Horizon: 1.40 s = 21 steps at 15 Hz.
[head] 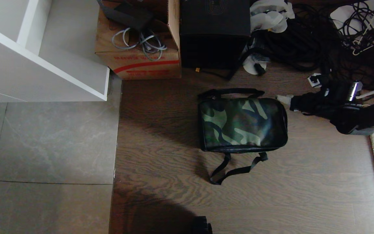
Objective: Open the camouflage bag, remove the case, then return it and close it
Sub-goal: Open the top of the storage box
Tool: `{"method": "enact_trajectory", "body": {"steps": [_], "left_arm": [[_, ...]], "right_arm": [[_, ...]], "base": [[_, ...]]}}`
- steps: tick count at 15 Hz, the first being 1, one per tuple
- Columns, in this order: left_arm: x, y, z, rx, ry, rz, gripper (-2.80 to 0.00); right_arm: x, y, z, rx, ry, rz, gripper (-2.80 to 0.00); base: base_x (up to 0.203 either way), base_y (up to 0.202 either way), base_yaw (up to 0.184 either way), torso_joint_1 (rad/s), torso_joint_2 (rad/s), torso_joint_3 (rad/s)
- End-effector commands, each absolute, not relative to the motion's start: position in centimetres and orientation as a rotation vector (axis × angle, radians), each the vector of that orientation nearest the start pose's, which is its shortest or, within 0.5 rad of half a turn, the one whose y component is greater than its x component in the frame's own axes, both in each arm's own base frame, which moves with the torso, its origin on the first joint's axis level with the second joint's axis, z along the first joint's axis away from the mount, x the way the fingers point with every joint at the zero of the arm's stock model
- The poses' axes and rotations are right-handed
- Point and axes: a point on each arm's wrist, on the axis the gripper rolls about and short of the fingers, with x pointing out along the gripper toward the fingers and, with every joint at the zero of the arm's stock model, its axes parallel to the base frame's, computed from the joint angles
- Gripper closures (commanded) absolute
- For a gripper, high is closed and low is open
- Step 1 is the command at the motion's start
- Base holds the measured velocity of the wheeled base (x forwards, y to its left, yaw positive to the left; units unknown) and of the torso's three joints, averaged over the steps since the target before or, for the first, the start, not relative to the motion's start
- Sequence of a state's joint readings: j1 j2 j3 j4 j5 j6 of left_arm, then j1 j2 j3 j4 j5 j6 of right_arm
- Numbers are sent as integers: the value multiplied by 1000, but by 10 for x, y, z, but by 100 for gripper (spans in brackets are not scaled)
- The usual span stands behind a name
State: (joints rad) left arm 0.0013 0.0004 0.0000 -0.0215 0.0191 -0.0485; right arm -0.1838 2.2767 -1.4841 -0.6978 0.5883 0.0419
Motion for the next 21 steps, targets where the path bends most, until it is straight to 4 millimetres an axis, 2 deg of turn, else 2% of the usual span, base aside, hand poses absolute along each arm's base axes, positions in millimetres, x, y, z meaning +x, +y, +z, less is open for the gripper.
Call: {"method": "enact_trajectory", "body": {"steps": [1, 6, 8, 11, 13, 16, 21], "left_arm": [[-22, 0, 75, -49, -12, 21, 0], [-22, 0, 75, -49, -13, 21, 0], [-22, 0, 75, -49, -11, 21, 0], [-22, 0, 75, -49, -13, 21, 0], [-22, 0, 75, -49, -11, 21, 0], [-22, 0, 75, -49, -11, 21, 0], [-22, 0, 75, -49, -11, 21, 0]], "right_arm": [[453, -87, 143, 88, 129, 377, -280], [420, -94, 149, 295, 298, 353, -280], [409, -91, 155, 345, 319, 359, -280], [385, -73, 142, 422, 425, 399, -280], [370, -54, 141, 508, 508, 438, -280], [359, -35, 127, 539, 587, 468, -280], [361, -30, 124, 540, 601, 480, -280]], "base": [[0, 0, 0, 0, 0, 0], [0, 0, 0, 0, 0, 0], [0, 0, 0, 0, 0, 0], [0, 0, 0, 0, 0, 0], [0, 0, 0, 0, 0, 0], [0, 0, 0, 0, 0, 0], [0, 0, 0, 0, 0, 0]]}}
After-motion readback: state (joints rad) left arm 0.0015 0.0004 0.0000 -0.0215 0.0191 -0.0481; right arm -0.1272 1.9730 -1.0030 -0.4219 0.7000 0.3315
